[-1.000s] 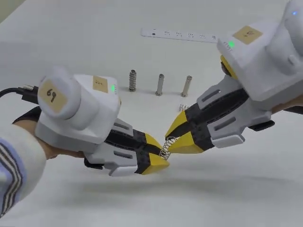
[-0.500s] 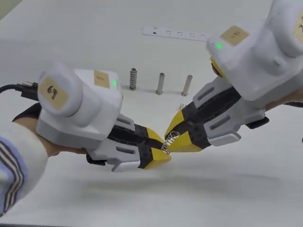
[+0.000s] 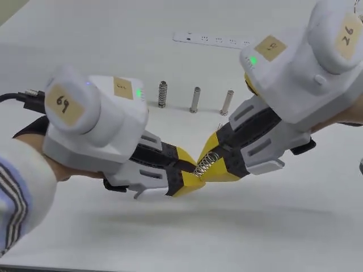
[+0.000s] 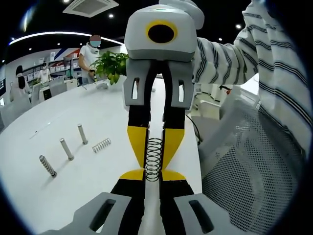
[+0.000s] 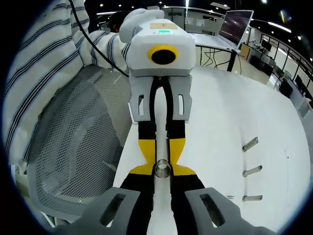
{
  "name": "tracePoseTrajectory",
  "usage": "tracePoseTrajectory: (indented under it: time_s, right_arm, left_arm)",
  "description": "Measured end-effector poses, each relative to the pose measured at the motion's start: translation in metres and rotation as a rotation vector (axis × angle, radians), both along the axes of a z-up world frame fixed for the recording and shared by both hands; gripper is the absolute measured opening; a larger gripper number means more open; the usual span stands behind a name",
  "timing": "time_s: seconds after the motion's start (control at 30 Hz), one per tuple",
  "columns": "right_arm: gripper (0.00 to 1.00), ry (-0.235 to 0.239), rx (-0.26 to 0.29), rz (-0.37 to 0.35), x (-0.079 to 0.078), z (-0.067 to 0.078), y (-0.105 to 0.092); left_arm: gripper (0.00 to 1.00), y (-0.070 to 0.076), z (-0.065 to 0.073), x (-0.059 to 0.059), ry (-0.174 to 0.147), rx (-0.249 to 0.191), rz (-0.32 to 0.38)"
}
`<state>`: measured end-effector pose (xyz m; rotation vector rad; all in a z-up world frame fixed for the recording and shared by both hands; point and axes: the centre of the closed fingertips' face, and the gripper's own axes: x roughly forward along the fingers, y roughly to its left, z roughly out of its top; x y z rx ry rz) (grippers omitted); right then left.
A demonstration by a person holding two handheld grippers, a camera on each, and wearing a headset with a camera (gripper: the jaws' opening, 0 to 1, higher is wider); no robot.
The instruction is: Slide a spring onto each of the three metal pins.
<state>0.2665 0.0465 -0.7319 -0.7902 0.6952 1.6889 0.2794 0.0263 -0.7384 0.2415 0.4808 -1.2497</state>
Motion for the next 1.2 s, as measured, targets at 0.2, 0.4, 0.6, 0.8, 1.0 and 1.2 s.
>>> tracePoseTrajectory:
  time_s: [0.2, 0.4, 0.6, 0.8, 1.0, 1.2]
  right_arm:
    - [0.08, 0.003, -0.007, 0.003, 0.000, -0.001, 0.000]
    - [0.08, -0.001, 0.013, -0.010, 0.004, 0.001, 0.004]
    - [0.08, -0.010, 0.015, -0.009, 0.008, 0.003, 0.005]
    - [0.08, -0.015, 0.009, -0.012, 0.010, 0.003, 0.004]
    - [0.08, -0.016, 0.010, -0.011, 0.009, 0.003, 0.004]
    - [0.08, -0.020, -0.001, -0.012, 0.011, 0.002, 0.002]
  left_arm:
    - [0.02, 0.000, -0.002, 0.000, 0.008, 0.004, 0.002]
    - [0.04, 0.006, 0.000, 0.004, -0.002, 0.004, 0.022]
    - [0.11, 0.023, -0.005, 0.007, 0.012, 0.037, 0.043]
    - [0.17, 0.038, -0.009, 0.010, 0.035, 0.052, 0.071]
    - [0.34, 0.051, -0.014, 0.016, 0.039, 0.066, 0.136]
    - [0.46, 0.064, -0.016, 0.024, 0.047, 0.069, 0.217]
